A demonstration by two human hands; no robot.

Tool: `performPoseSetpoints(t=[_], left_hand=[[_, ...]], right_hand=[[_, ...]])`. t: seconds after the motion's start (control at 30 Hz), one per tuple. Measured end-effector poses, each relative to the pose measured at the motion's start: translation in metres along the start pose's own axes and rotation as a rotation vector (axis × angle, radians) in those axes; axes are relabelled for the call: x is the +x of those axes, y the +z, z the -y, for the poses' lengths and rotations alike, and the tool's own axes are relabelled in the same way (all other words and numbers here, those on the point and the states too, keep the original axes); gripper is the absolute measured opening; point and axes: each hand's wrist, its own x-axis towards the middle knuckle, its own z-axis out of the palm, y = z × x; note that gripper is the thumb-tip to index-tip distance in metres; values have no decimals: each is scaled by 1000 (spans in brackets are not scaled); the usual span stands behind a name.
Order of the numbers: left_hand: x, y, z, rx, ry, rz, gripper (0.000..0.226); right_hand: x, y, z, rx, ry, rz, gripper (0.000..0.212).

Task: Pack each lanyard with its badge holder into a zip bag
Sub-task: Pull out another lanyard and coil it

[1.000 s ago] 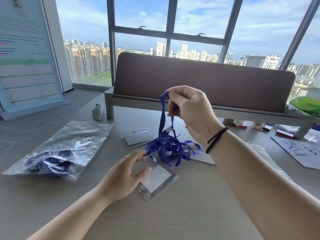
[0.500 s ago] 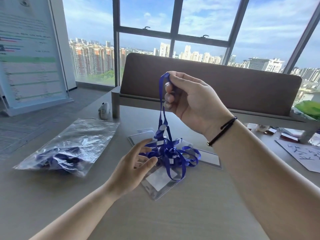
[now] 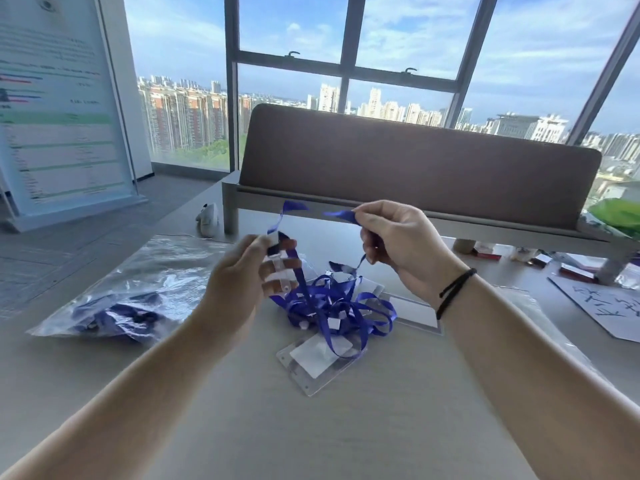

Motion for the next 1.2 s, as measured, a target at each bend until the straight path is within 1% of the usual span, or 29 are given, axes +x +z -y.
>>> performPoseSetpoints(t=[0.03,0.07,0.13,0.17,0.2,0.23,0.27,0.33,0.37,0.4,0.47,0.57,0.63,0.67,0.73,0.83,0.9,0.93,1.0,1.07,1.13,1.2], left_hand=[[2,5,-12,-52,14,3,25],[5,9,-24,-91,32,24,25],[12,18,-45,-104,83,107,24],[15,24,-56,-94,110,158,24],[18,30,-67,-79,135,207,24],[22,37,-78,-58,163,246,24],[25,43,-89,-37,192,277,24],[30,58,-107,-17,233,311,26],[32,65,-115,-24,243,313,26],[33,73,-121,-40,246,305,25],[35,84,-129,-71,243,276,25],[39,91,-133,-102,234,197,25],[42,90,-131,-127,221,140,24],[45,87,-130,-147,209,117,24],[51,80,-126,-195,174,79,25],[60,66,-124,-292,82,42,28],[65,59,-123,-380,30,48,31],[66,56,-122,-403,17,48,29],[68,53,-123,-387,12,35,23],[71,52,-126,-324,22,32,18],[71,53,-132,-239,35,47,15],[71,54,-138,-137,58,44,15]], right_hand=[[-2,-6,-8,-56,25,9,5],[-4,-11,-15,-117,56,45,10],[-7,-20,-28,-284,131,148,37],[-8,-24,-34,-379,157,180,47],[-9,-25,-39,-454,166,196,52],[-8,-27,-44,-507,158,187,51],[-6,-27,-49,-532,145,172,46],[-3,-27,-55,-541,124,129,25],[-2,-27,-55,-525,128,103,12],[-1,-27,-56,-490,141,81,12],[2,-28,-59,-392,189,8,26],[3,-28,-64,-254,283,-80,34],[0,-31,-65,-107,367,-72,43],[-2,-35,-67,7,405,-58,45],[-7,-42,-66,216,448,-5,45],[-11,-50,-65,359,472,92,51],[-13,-52,-62,417,487,136,55],[-13,-52,-61,444,499,142,55],[-14,-53,-58,514,521,160,60],[-12,-52,-59,542,527,235,70],[-9,-51,-60,482,525,270,80],[-4,-47,-63,328,527,266,86]])
